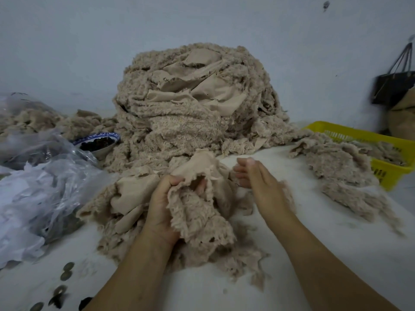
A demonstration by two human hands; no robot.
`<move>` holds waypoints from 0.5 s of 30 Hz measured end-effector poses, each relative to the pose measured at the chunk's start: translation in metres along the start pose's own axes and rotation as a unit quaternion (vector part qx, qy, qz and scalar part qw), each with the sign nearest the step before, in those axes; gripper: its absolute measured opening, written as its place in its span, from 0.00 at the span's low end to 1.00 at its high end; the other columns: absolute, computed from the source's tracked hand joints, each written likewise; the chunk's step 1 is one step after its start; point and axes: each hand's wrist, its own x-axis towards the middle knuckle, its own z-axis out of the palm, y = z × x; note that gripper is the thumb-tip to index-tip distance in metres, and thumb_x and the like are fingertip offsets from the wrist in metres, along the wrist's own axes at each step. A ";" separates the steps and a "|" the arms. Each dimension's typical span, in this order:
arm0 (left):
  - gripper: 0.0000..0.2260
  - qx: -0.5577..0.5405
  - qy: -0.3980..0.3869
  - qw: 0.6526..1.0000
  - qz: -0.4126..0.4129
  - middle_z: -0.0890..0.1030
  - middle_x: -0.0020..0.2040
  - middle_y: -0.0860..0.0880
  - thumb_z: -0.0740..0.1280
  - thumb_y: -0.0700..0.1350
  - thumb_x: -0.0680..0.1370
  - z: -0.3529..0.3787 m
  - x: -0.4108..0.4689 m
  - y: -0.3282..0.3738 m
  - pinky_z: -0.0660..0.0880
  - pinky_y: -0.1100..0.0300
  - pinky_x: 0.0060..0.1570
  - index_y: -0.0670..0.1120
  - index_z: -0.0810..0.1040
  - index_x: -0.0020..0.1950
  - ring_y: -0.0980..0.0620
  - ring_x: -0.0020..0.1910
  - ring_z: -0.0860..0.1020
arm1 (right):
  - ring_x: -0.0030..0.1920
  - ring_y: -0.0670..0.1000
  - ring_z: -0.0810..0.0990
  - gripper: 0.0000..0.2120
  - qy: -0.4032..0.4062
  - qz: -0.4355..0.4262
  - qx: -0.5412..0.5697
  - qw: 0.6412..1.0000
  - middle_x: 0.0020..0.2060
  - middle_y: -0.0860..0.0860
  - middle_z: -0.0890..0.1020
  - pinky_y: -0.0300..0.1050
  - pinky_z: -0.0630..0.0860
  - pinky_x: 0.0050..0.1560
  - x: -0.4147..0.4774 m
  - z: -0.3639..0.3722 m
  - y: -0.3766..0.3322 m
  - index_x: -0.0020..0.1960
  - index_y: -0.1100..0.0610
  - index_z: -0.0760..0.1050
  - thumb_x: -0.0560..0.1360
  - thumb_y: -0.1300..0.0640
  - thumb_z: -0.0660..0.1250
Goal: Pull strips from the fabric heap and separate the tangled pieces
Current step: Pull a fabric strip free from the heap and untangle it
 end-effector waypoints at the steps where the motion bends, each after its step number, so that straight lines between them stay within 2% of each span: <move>1: 0.16 0.007 0.003 1.000 -0.010 0.85 0.46 0.40 0.64 0.44 0.70 0.001 0.000 -0.002 0.82 0.50 0.51 0.36 0.84 0.50 0.44 0.47 0.84 | 0.57 0.35 0.78 0.26 -0.052 0.016 0.011 0.998 0.54 0.32 0.81 0.40 0.73 0.60 -0.001 0.005 -0.001 0.58 0.33 0.75 0.69 0.21 0.53; 3: 0.25 0.013 -0.003 1.000 -0.020 0.82 0.59 0.37 0.64 0.44 0.70 0.001 0.000 -0.004 0.75 0.46 0.65 0.35 0.78 0.65 0.41 0.61 0.80 | 0.59 0.30 0.74 0.33 -0.110 0.003 -0.008 0.994 0.56 0.28 0.77 0.30 0.69 0.57 -0.004 0.013 -0.002 0.60 0.31 0.74 0.64 0.16 0.52; 4: 0.26 0.019 -0.007 1.000 -0.021 0.80 0.63 0.36 0.64 0.44 0.71 0.002 0.001 -0.005 0.72 0.45 0.68 0.35 0.76 0.68 0.40 0.65 0.77 | 0.57 0.30 0.74 0.31 -0.090 -0.034 -0.031 0.995 0.55 0.29 0.76 0.25 0.69 0.53 -0.005 0.015 -0.005 0.58 0.33 0.74 0.65 0.17 0.52; 5: 0.25 0.026 -0.013 0.999 -0.025 0.80 0.63 0.36 0.64 0.45 0.72 0.004 0.000 -0.006 0.73 0.46 0.67 0.36 0.77 0.67 0.40 0.64 0.78 | 0.55 0.33 0.75 0.27 -0.044 -0.082 -0.056 0.994 0.54 0.33 0.75 0.24 0.69 0.49 -0.006 0.016 -0.008 0.55 0.36 0.73 0.68 0.20 0.53; 7: 0.21 0.028 -0.021 0.999 -0.015 0.84 0.56 0.38 0.65 0.46 0.73 0.005 0.001 -0.007 0.79 0.48 0.58 0.38 0.82 0.63 0.42 0.55 0.83 | 0.48 0.41 0.74 0.21 0.045 -0.173 -0.098 0.979 0.49 0.42 0.71 0.29 0.69 0.45 -0.006 0.017 -0.012 0.48 0.45 0.71 0.74 0.28 0.58; 10: 0.17 0.038 -0.013 0.999 0.005 0.85 0.53 0.39 0.66 0.47 0.74 0.005 0.003 -0.009 0.82 0.50 0.49 0.39 0.85 0.55 0.44 0.51 0.85 | 0.40 0.46 0.68 0.17 0.023 -0.241 -0.231 0.942 0.42 0.45 0.67 0.40 0.67 0.39 -0.005 0.022 -0.013 0.44 0.53 0.67 0.79 0.40 0.62; 12: 0.15 0.016 0.003 1.000 0.008 0.84 0.55 0.37 0.67 0.46 0.74 0.006 0.004 -0.010 0.83 0.51 0.48 0.37 0.86 0.52 0.44 0.53 0.85 | 0.38 0.48 0.67 0.14 0.007 -0.243 -0.279 0.929 0.38 0.45 0.66 0.47 0.65 0.38 -0.003 0.024 -0.010 0.42 0.55 0.65 0.83 0.49 0.59; 15: 0.11 -0.051 0.027 0.997 0.042 0.85 0.51 0.38 0.68 0.42 0.72 0.004 0.006 -0.004 0.83 0.54 0.43 0.36 0.87 0.41 0.45 0.48 0.86 | 0.36 0.53 0.69 0.14 0.089 -0.189 -0.243 0.947 0.36 0.49 0.67 0.52 0.65 0.37 0.004 0.012 -0.005 0.41 0.57 0.63 0.84 0.53 0.57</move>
